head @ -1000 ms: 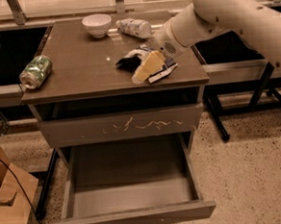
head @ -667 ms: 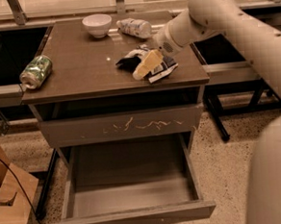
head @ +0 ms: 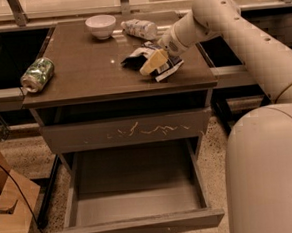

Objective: Place blue chip bag into middle drawer

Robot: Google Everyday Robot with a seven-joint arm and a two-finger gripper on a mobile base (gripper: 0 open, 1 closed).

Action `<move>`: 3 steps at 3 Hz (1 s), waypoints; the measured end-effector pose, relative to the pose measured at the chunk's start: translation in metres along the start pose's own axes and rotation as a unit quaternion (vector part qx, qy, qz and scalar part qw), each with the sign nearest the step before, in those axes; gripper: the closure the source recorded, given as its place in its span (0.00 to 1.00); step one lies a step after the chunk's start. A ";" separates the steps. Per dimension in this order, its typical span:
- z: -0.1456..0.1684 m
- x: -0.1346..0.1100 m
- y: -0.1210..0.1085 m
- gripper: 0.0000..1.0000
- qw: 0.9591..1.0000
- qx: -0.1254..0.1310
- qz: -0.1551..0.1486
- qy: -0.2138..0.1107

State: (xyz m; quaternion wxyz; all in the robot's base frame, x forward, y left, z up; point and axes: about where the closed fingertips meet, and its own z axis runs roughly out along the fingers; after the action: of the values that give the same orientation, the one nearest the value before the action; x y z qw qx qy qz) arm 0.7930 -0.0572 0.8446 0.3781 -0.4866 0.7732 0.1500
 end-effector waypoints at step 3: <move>-0.024 -0.025 0.031 0.88 0.999 0.000 -0.032 0.001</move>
Offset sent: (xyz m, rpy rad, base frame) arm -0.0340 0.0067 0.0376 -0.0428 -0.0461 0.0129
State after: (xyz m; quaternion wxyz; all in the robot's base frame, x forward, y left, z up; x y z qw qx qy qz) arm 0.7616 -0.0405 0.8744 0.3820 -0.5110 0.7576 0.1377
